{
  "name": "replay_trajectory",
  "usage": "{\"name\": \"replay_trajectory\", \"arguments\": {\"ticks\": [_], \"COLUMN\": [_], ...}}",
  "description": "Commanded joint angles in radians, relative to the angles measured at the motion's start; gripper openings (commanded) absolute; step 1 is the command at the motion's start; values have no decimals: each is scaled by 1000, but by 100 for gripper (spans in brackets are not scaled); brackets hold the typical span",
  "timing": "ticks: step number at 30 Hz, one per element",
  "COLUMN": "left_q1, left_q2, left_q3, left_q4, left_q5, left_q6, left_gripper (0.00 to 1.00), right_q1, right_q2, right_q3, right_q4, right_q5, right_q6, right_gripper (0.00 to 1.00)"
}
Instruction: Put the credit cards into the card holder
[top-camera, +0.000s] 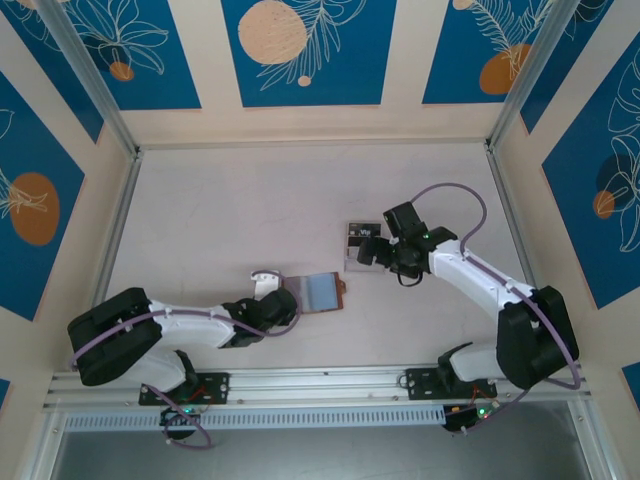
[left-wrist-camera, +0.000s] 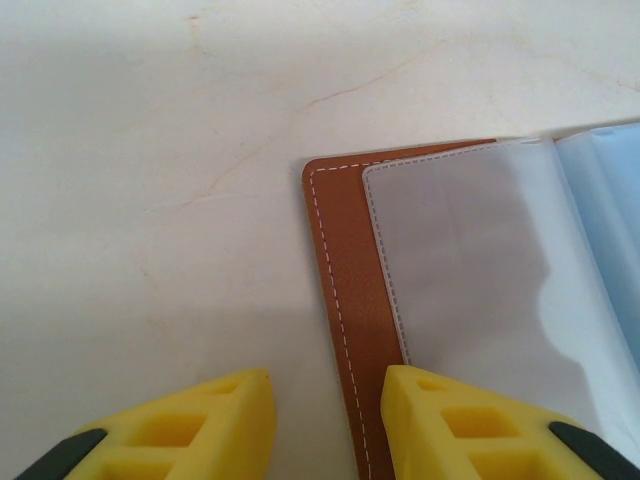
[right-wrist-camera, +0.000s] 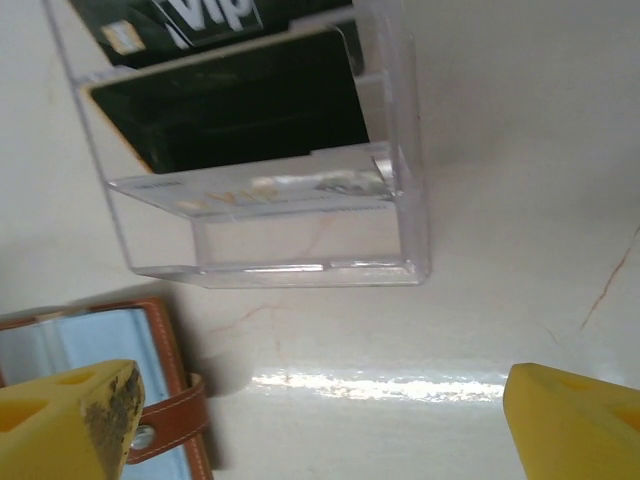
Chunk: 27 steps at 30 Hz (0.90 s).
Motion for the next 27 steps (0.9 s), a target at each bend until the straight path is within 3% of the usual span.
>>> {"name": "replay_trajectory", "arguments": {"ticks": [1, 17, 27], "left_q1": [-1, -1, -1], "left_q2": [43, 41, 41], "left_q3": [-14, -3, -3], "left_q4": [-54, -65, -60], "left_q5": [151, 151, 155], "left_q6": [7, 11, 8], "left_gripper": [36, 35, 35], "right_q1": [-15, 60, 104], "right_q2": [33, 169, 292], "right_q3": [-14, 12, 132], "right_q4": [75, 218, 293], "right_q5": [-20, -143, -185], "right_q6": [21, 73, 99], "right_gripper": [94, 97, 98]}}
